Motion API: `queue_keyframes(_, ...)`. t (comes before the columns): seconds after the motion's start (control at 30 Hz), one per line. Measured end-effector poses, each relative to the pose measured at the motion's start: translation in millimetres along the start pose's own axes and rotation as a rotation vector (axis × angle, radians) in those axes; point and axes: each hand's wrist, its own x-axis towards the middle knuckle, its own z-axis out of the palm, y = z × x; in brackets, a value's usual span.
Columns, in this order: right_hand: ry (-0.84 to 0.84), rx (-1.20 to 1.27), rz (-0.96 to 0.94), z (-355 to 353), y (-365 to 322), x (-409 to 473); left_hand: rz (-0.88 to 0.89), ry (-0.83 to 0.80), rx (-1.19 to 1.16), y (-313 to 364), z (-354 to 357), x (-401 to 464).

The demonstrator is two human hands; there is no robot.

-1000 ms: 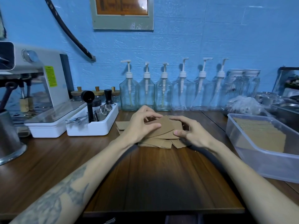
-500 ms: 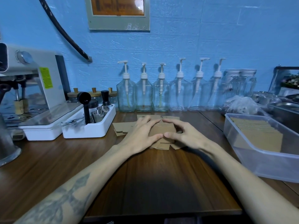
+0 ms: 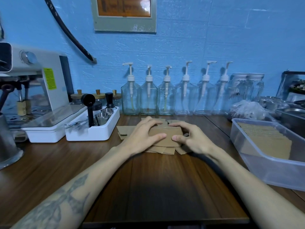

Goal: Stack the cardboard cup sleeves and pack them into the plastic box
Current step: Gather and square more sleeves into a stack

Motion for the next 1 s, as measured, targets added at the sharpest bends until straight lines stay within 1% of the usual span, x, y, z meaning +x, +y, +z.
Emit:
queue_keyframes(0.1, -0.003, -0.003, 0.035, -13, 3, -1, -0.133, 0.098, -0.048, -10, -12, 2)
queue_keyframes(0.2, 0.016, -0.039, 0.083, -26, 10, -4, -0.263, 0.167, -0.009, -30, -22, 6)
queue_keyframes(0.27, 0.04, -0.058, 0.11, -33, 14, -6, -0.359, 0.127, 0.056, -43, -23, 10)
queue_keyframes(0.33, 0.054, -0.055, 0.124, -36, 18, -7, -0.439, 0.049, 0.116, -50, -21, 15)
queue_keyframes(0.4, 0.061, -0.041, 0.128, -37, 21, -7, -0.476, -0.035, 0.169, -49, -18, 22)
queue_keyframes(0.5, 0.057, -0.036, 0.109, -35, 21, -6, -0.493, -0.17, 0.298, -43, -7, 33)
queue_keyframes(0.57, 0.048, -0.021, 0.106, -33, 21, -6, -0.489, -0.197, 0.34, -41, 2, 35)
queue_keyframes(0.7, 0.037, -0.004, 0.096, -32, 21, -4, -0.442, -0.173, 0.326, -41, 8, 32)
queue_keyframes(0.83, 0.035, -0.012, 0.088, -31, 23, -3, -0.435, -0.1, 0.23, -37, 3, 29)
queue_keyframes(1.0, 0.033, -0.018, 0.075, -29, 23, -2, -0.396, -0.021, 0.194, -35, -10, 21)
